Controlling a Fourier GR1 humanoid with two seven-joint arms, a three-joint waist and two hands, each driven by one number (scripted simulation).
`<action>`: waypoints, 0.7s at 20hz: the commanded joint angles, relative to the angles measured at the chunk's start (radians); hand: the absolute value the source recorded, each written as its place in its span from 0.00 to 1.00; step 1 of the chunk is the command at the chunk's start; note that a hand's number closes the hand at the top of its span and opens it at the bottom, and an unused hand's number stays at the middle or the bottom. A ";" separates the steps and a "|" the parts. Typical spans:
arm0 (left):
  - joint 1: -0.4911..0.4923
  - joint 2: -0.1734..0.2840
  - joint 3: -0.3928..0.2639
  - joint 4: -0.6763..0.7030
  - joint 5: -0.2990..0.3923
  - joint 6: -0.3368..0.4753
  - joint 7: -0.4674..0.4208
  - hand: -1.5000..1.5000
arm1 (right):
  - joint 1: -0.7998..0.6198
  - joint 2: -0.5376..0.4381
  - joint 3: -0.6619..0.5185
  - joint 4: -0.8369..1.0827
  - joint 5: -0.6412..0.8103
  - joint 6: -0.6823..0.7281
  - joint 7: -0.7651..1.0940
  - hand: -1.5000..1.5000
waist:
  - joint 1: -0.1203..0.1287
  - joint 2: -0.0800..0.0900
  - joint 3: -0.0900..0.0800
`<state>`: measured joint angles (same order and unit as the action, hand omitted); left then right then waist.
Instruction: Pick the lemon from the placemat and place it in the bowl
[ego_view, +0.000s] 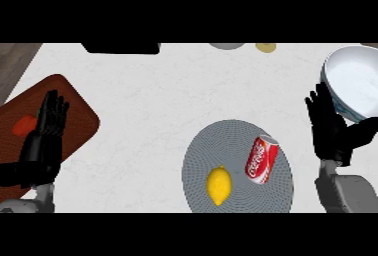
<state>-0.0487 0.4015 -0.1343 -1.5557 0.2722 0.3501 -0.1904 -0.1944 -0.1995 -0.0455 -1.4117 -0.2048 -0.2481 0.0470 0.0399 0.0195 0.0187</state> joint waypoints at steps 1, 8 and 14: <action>0.008 0.029 0.030 0.032 0.006 -0.047 0.015 0.50 | 0.014 0.087 0.134 0.003 0.103 -0.048 0.007 1.00 | -0.033 -0.019 -0.019; -0.023 -0.034 -0.116 0.015 -0.013 -0.052 0.116 0.50 | 0.071 -0.035 0.400 -0.007 0.613 -0.278 0.105 1.00 | -0.097 -0.042 -0.034; -0.038 -0.061 -0.147 -0.005 -0.018 -0.041 0.171 0.50 | 0.321 0.196 0.687 -0.231 0.683 -0.684 -0.078 0.00 | -0.077 -0.036 -0.019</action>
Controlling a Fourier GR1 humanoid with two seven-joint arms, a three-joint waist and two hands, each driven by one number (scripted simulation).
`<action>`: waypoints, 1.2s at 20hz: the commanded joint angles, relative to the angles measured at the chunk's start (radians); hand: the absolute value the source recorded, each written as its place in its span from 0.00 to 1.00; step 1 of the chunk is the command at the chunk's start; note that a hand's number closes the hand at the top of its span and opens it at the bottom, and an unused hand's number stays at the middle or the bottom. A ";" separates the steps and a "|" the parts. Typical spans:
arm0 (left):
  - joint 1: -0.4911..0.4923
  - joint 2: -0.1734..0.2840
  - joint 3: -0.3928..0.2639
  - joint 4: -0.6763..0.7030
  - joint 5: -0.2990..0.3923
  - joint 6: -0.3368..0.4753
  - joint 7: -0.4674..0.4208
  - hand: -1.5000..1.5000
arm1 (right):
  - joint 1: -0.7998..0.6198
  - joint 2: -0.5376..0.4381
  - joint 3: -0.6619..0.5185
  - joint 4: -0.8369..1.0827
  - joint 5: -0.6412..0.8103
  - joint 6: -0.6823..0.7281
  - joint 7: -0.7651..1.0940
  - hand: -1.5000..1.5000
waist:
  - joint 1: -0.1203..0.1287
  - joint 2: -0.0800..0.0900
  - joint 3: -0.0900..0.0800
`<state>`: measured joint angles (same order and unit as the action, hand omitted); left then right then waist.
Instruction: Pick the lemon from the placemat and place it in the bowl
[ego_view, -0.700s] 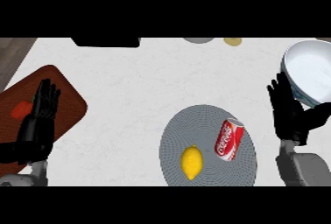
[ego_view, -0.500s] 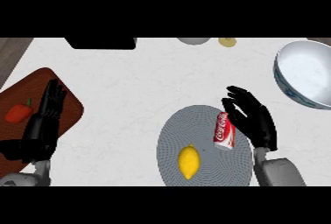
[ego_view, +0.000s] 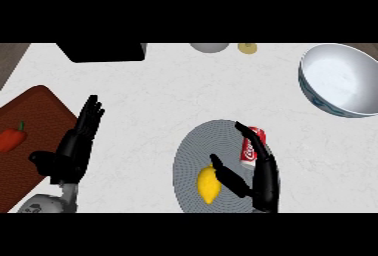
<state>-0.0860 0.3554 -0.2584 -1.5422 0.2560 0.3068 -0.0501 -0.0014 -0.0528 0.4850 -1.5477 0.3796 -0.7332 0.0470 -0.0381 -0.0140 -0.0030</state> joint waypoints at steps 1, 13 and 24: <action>-0.030 -0.005 -0.018 0.007 -0.011 -0.008 0.033 0.50 | 0.146 0.050 0.220 -0.102 0.141 -0.256 -0.089 0.00 | 0.003 0.003 0.003; -0.049 -0.035 -0.024 0.016 -0.035 0.005 0.057 0.50 | 0.300 0.053 0.284 -0.342 0.818 -0.061 0.574 0.00 | 0.016 0.010 -0.003; -0.112 -0.080 -0.044 0.008 -0.075 0.038 0.121 0.50 | 0.125 0.051 0.381 -0.451 0.850 0.354 1.161 0.00 | 0.039 0.016 0.001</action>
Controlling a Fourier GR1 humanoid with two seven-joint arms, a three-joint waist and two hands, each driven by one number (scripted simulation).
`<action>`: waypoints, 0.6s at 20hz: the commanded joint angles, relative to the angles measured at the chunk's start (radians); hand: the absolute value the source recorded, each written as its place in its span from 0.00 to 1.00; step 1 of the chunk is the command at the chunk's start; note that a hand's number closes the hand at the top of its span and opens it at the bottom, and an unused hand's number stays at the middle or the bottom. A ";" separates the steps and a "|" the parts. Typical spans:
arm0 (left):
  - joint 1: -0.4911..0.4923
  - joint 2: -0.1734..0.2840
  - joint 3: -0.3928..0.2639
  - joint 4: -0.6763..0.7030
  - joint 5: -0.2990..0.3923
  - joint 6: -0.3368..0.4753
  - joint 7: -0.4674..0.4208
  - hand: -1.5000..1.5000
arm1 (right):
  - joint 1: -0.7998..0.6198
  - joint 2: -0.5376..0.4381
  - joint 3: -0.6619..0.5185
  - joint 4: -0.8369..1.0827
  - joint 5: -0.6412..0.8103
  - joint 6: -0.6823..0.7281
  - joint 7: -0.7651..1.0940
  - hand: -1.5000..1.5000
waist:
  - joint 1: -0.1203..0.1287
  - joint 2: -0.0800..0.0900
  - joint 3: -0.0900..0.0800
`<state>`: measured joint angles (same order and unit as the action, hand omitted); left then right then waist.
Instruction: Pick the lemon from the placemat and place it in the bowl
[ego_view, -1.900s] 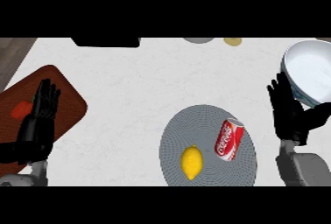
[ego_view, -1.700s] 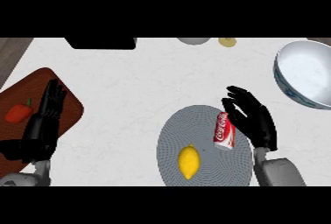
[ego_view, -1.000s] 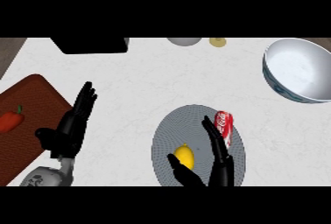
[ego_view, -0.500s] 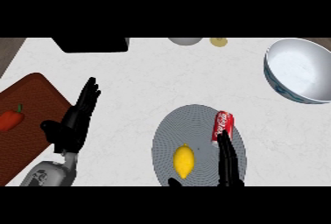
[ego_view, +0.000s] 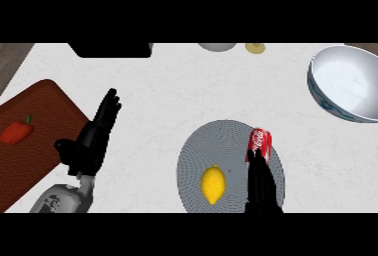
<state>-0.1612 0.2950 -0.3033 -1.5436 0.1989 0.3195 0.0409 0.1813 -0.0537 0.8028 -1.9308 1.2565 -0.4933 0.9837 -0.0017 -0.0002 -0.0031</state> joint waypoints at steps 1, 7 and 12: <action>-0.014 -0.036 -0.019 0.023 -0.028 0.014 -0.011 0.50 | -0.096 0.051 0.030 -0.056 -0.044 0.135 0.248 0.00 | 0.005 0.003 0.001; -0.026 -0.049 0.010 0.060 -0.023 -0.007 -0.020 0.50 | -0.057 0.050 0.089 -0.026 -0.067 0.103 0.263 0.00 | -0.003 0.001 0.003; 0.043 -0.038 -0.003 -0.029 -0.053 0.007 0.007 0.50 | -0.031 0.042 0.044 -0.037 -0.110 0.087 0.186 0.00 | 0.002 -0.002 0.003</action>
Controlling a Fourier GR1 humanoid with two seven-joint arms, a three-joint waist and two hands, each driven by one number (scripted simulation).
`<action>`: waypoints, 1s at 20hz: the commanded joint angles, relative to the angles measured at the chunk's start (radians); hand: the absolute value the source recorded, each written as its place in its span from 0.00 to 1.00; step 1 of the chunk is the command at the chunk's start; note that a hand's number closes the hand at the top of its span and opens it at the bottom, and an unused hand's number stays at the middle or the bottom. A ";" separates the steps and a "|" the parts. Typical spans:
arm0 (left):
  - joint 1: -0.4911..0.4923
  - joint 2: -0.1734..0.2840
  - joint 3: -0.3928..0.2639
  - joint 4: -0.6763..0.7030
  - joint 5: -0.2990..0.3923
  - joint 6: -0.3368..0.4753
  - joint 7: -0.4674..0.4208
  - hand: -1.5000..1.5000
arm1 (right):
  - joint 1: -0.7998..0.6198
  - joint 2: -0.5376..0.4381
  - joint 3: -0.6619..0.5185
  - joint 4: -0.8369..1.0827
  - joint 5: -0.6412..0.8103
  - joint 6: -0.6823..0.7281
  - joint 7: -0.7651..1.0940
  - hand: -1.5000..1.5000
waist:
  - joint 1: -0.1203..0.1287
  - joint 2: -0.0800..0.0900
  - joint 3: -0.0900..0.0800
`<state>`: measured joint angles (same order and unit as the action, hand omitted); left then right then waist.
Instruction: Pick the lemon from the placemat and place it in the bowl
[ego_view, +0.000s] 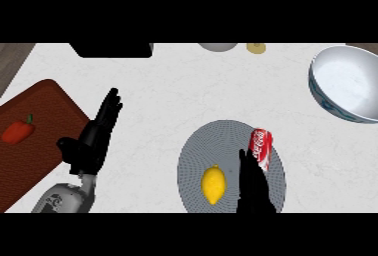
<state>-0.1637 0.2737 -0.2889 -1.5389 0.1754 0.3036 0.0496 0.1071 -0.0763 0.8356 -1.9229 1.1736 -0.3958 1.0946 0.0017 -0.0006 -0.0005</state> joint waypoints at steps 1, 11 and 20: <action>0.019 -0.020 0.025 0.064 0.005 -0.032 -0.081 0.50 | -0.022 0.073 -0.001 0.007 -0.043 -0.056 0.078 0.00 | -0.003 0.002 0.000; -0.013 -0.031 0.026 0.012 -0.022 -0.033 0.028 0.50 | 0.041 0.073 0.057 0.000 -0.087 -0.203 -0.019 0.00 | -0.006 0.000 0.001; -0.006 -0.045 0.071 0.036 -0.039 -0.059 -0.015 0.50 | 0.071 0.074 0.047 0.088 -0.160 -0.333 -0.093 0.00 | -0.005 0.000 0.001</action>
<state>-0.1553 0.2398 -0.2363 -1.5210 0.1427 0.2581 0.0407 0.1243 -0.0375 0.8315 -1.8639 1.0028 -0.6205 0.9851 -0.0008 -0.0006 0.0002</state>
